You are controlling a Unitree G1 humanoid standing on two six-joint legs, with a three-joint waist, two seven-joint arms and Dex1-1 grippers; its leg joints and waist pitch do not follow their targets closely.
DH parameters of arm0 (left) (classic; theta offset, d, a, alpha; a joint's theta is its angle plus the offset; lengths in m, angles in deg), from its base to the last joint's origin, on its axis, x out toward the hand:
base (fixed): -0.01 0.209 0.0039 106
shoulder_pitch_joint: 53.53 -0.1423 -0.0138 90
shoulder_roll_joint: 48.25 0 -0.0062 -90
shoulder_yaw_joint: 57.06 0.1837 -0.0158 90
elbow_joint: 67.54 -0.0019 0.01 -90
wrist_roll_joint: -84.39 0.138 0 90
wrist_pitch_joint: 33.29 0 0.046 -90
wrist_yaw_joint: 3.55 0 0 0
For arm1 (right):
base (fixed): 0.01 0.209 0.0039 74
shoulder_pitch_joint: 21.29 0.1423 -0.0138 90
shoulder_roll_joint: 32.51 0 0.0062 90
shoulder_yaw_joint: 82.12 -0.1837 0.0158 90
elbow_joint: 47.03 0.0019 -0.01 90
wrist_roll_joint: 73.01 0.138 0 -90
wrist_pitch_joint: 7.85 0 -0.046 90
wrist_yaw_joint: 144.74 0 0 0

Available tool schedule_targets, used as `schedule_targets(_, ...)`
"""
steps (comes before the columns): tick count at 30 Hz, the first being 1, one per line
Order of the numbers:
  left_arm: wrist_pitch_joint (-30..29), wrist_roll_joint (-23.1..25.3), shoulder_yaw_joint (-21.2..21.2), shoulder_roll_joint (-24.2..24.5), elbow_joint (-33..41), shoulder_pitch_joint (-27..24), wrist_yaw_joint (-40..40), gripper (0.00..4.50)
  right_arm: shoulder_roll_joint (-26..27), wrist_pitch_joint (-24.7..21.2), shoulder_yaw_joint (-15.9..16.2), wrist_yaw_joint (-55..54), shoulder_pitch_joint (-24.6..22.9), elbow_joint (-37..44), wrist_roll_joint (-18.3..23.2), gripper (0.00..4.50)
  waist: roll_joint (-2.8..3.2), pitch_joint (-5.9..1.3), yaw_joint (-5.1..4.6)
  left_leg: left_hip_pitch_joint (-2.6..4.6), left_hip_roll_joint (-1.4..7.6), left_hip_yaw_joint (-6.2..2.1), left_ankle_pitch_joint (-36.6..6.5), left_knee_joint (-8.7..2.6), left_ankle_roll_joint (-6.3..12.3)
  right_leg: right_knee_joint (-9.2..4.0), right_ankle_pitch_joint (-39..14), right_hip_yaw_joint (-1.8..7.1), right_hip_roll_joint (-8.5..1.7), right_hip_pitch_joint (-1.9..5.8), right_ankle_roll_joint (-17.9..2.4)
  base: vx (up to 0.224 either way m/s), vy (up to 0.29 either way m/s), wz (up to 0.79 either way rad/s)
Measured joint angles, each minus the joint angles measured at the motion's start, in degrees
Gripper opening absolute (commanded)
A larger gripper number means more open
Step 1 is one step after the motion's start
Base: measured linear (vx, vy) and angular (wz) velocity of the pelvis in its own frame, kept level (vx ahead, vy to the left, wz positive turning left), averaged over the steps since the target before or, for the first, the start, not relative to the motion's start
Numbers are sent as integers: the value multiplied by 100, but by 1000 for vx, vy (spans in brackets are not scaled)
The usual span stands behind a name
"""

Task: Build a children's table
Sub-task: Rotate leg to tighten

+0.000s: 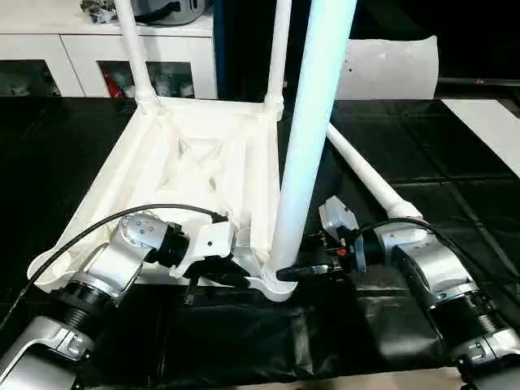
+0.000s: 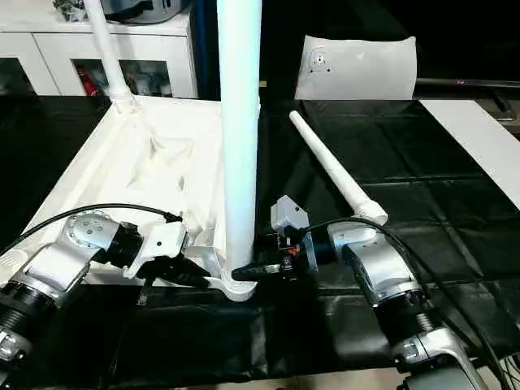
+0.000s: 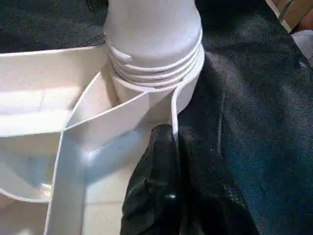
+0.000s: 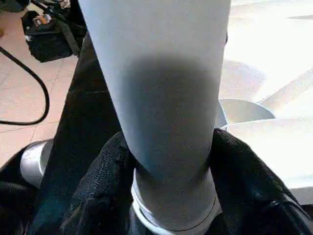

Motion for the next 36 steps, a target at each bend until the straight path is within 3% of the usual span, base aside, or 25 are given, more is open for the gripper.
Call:
schedule_targets(6, -583, -60, -156, -128, 243, -185, 320, 0, 240, -386, -308, -679, -605, 565, 135, 193, 10, -3, 11, 24, 0, -2, 3, 0, -5, 5, 1, 4, -2, 14, -4, 0, 0, 0)
schedule_targets(9, -1049, -11, -357, -241, 346, -293, 845, 0, 600, -504, -484, -1536, -759, 658, 22, 193, 15, -7, -76, 60, 0, -9, 9, 3, -16, 20, -13, 6, -1, 32, 21, 0, 0, 0)
schedule_targets(13, -1740, 188, -603, -658, 515, -357, 1792, 0, 1280, -723, -809, -2990, -844, 701, -246, 193, 14, -7, -362, 74, -1, -23, 13, 7, -22, 7, -14, -7, 3, 29, 24, 0, 0, 0)
schedule_targets(16, -2280, 334, -779, -1198, 649, -402, 2694, 0, 1803, -859, -1011, -4178, -825, 736, -557, 193, 20, -11, -504, 55, -1, -70, 13, 5, -22, -66, -14, -55, 10, 32, 24, 0, 0, 0)
schedule_targets(23, -2925, 732, -998, -2124, 713, -349, 4333, 0, 2767, -1087, -1239, -6220, -269, 264, -1103, 193, 29, -15, -650, 34, -11, -76, 11, 4, -18, -147, -12, -57, 9, 38, 23, 0, 0, 0)
schedule_targets(24, -2958, 743, -996, -2187, 720, -345, 4419, 0, 2791, -1085, -1248, -6322, -254, 254, -1103, 193, 29, -16, -651, 33, -13, -75, 10, 3, -15, -149, -12, -53, 9, 39, 23, 0, 0, 0)
schedule_targets(27, -3063, 743, -976, -2257, 819, -348, 4546, 0, 2872, -975, -1288, -6429, -278, 269, -1149, 263, 28, -16, -632, 29, -25, -71, 3, -6, -4, -146, 33, -27, 9, 36, 18, 23, -2, 2)
schedule_targets(31, -3076, 741, -891, -2156, 962, -355, 4466, 0, 2894, -768, -1283, -6363, -417, 376, -1144, 299, 28, -16, -569, 29, -19, -65, 1, -59, -6, -140, 86, -23, 22, 12, 10, 0, 0, 0)
schedule_targets(36, -2580, 607, -769, -1588, 1159, -533, 3792, 0, 2328, -543, -1135, -5629, -750, 450, -963, 340, 33, -13, -513, 18, 5, -37, 5, -94, -7, -138, 74, -22, 55, -13, -28, 0, 0, 0)
